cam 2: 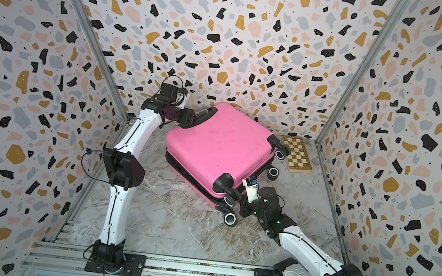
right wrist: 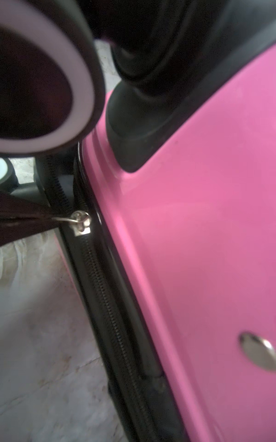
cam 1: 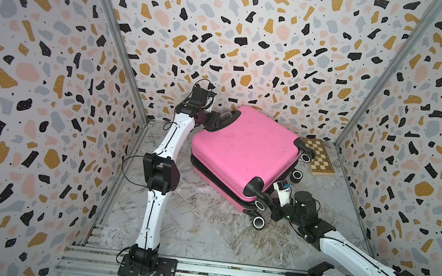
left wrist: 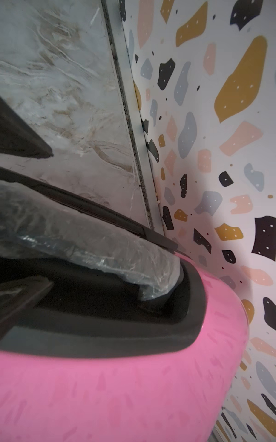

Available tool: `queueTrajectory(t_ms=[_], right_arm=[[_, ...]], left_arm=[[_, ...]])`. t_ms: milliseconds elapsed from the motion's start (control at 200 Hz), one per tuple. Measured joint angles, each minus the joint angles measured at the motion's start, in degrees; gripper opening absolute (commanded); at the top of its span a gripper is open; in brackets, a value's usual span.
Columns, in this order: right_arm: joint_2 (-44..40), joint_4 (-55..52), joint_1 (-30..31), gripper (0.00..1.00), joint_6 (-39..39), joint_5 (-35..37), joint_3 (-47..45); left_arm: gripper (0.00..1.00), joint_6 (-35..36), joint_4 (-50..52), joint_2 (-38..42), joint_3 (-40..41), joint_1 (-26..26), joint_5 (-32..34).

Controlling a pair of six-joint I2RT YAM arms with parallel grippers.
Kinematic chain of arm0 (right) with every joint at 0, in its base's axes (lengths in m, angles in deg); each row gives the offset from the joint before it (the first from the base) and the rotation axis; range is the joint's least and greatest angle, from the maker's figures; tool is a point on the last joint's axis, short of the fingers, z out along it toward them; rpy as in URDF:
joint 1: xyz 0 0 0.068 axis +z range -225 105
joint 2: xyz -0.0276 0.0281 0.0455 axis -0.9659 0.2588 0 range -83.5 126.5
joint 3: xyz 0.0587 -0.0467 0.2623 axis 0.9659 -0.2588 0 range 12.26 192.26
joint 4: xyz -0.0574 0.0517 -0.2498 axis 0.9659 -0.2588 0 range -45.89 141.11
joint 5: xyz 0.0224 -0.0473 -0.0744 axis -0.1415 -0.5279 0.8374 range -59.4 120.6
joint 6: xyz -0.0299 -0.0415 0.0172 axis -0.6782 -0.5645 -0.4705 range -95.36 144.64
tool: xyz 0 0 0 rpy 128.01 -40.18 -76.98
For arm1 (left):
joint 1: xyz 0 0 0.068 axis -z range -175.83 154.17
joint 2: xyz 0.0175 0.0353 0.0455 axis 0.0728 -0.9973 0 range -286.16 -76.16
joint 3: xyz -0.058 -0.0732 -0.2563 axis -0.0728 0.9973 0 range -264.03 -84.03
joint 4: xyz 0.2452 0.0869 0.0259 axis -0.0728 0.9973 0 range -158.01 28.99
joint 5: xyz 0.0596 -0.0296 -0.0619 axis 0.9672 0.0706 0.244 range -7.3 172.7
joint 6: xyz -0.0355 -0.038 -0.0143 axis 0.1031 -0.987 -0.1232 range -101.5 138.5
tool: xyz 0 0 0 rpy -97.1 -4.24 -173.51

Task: Close the suitcase zippers
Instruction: Zip the zipper on the suitcase.

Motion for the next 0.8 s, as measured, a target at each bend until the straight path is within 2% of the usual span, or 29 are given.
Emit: queueTrajectory(t_ms=[95, 225, 415, 556, 701, 801], right_arm=[[0.13, -0.37, 0.00, 0.00, -0.15, 0.09, 0.31], [0.74, -1.64, 0.07, 0.00, -0.83, 0.09, 1.42], [1.11, -2.86, 0.15, 0.00, -2.36, 0.22, 2.27], [1.42, -3.82, 0.28, 0.00, -3.78, 0.44, 2.89], [1.44, -4.20, 0.39, 0.00, -4.79, 0.83, 2.99], [1.46, -4.20, 0.92, 0.00, -5.09, 1.95, 3.26]], left_arm=[[0.51, 1.05, -0.48, 0.02, 1.22, -0.57, -2.25], [0.43, 2.95, -1.68, 0.98, 3.87, -0.92, -4.04], [0.19, 7.50, -0.55, 3.28, 6.56, -0.96, -4.35], [0.19, 10.34, -1.20, 7.06, 11.65, -0.46, -0.68], [0.22, 10.43, -3.69, 18.08, 25.49, -0.94, 1.90], [0.26, 9.92, -0.07, 26.25, 34.75, -2.14, 2.51]])
